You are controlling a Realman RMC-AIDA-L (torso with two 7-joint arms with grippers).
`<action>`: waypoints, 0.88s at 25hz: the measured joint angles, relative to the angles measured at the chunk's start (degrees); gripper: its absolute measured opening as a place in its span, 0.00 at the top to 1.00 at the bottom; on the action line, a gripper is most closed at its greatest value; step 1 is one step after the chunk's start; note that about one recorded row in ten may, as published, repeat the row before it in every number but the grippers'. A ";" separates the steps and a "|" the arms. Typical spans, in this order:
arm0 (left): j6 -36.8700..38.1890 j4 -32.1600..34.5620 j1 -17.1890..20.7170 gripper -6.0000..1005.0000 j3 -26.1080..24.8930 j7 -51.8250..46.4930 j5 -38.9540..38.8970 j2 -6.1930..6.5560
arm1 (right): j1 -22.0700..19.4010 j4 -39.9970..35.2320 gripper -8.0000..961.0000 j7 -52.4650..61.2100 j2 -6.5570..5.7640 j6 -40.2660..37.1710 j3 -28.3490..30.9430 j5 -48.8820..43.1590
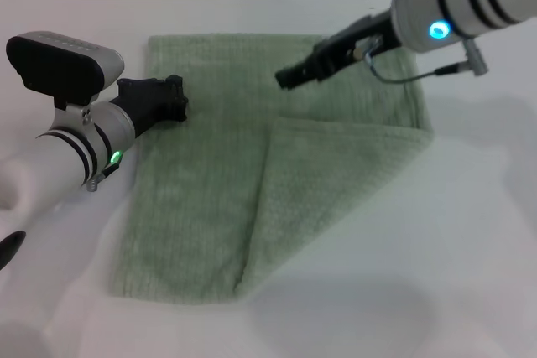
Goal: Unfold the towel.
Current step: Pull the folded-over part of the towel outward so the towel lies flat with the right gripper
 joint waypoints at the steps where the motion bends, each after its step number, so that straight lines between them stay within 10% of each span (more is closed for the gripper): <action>1: 0.00 0.00 0.00 1.00 0.00 0.00 0.00 0.00 | 0.89 2.14 0.18 -0.97 0.04 -0.11 -0.01 0.10; 22: -0.39 -0.78 0.04 1.00 0.09 0.00 0.00 0.04 | 8.17 22.49 0.18 -12.30 0.24 -6.67 -0.59 3.94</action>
